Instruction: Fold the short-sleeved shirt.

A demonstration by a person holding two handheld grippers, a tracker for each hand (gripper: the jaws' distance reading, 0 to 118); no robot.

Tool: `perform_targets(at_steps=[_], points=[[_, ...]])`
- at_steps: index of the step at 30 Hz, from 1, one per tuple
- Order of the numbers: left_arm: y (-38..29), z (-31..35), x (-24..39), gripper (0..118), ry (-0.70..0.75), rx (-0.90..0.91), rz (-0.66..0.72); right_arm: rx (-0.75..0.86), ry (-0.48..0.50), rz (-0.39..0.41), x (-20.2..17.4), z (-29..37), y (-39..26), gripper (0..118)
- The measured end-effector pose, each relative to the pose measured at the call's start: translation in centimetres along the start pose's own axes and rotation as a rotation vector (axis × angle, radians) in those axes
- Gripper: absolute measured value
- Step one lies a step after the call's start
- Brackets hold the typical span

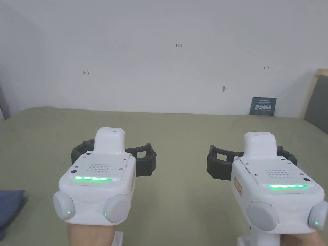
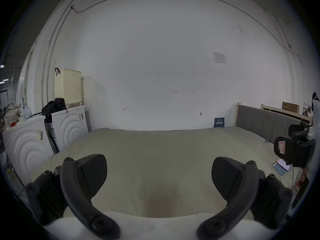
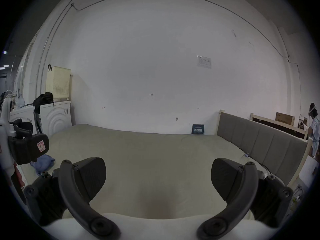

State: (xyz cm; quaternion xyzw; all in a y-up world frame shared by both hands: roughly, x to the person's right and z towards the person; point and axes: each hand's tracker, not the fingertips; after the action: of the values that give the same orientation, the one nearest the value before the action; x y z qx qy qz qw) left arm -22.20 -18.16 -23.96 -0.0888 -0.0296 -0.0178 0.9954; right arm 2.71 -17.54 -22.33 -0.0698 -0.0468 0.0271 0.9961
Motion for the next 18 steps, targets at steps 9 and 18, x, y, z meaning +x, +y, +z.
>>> perform_targets(at_steps=[9, 18], points=[[0.1, 0.0, 0.3, 118, -0.015, -0.004, 0.005, 0.030, -0.041, -0.004, -0.1, 0.1, -0.4, 118], [0.0, -0.1, 0.3, 118, -0.021, -0.015, 0.007, -0.032, -0.047, -0.070, 0.8, -0.2, 0.2, 118]])
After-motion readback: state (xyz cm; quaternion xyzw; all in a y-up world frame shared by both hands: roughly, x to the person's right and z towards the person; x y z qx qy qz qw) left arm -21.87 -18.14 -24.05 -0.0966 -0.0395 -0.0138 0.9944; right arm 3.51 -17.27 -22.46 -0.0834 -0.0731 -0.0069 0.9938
